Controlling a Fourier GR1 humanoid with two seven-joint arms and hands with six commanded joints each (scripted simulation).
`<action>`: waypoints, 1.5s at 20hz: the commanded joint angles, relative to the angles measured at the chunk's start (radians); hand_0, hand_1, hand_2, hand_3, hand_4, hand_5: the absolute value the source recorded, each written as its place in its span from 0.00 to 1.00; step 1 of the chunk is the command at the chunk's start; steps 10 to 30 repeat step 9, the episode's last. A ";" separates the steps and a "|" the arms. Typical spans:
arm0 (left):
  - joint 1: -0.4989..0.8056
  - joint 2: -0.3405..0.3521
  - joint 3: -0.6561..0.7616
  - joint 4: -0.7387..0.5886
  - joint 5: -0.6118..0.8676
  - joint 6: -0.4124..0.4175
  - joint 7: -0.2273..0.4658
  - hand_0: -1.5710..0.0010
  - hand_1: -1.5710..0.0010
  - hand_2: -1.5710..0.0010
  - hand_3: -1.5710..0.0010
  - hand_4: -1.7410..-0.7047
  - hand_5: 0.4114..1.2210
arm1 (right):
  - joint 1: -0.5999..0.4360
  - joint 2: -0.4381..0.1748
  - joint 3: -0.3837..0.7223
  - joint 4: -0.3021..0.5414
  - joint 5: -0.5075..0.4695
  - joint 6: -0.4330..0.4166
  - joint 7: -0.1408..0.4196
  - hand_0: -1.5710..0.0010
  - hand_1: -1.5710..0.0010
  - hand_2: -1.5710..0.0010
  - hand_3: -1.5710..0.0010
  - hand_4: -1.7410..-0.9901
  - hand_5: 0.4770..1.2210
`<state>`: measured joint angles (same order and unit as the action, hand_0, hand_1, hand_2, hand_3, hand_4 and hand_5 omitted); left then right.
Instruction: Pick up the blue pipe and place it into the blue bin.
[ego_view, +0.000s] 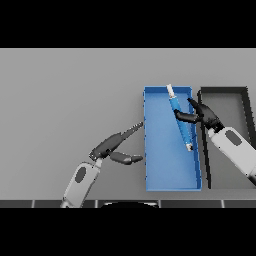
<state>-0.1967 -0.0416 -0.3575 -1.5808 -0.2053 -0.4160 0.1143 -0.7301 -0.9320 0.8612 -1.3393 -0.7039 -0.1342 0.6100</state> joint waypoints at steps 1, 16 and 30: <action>0.002 0.003 -0.001 -0.005 0.003 -0.005 -0.001 1.00 1.00 1.00 1.00 0.82 0.02 | -0.014 -0.007 0.026 0.003 -0.009 -0.007 0.000 0.99 0.99 0.99 0.99 0.95 0.28; -0.014 -0.005 -0.001 0.022 -0.012 0.006 0.001 1.00 1.00 1.00 1.00 0.83 0.02 | -0.037 -0.007 0.074 -0.009 -0.034 -0.010 0.000 1.00 1.00 1.00 1.00 0.96 0.22; -0.014 -0.005 -0.001 0.022 -0.012 0.006 0.001 1.00 1.00 1.00 1.00 0.83 0.02 | -0.037 -0.007 0.074 -0.009 -0.034 -0.010 0.000 1.00 1.00 1.00 1.00 0.96 0.22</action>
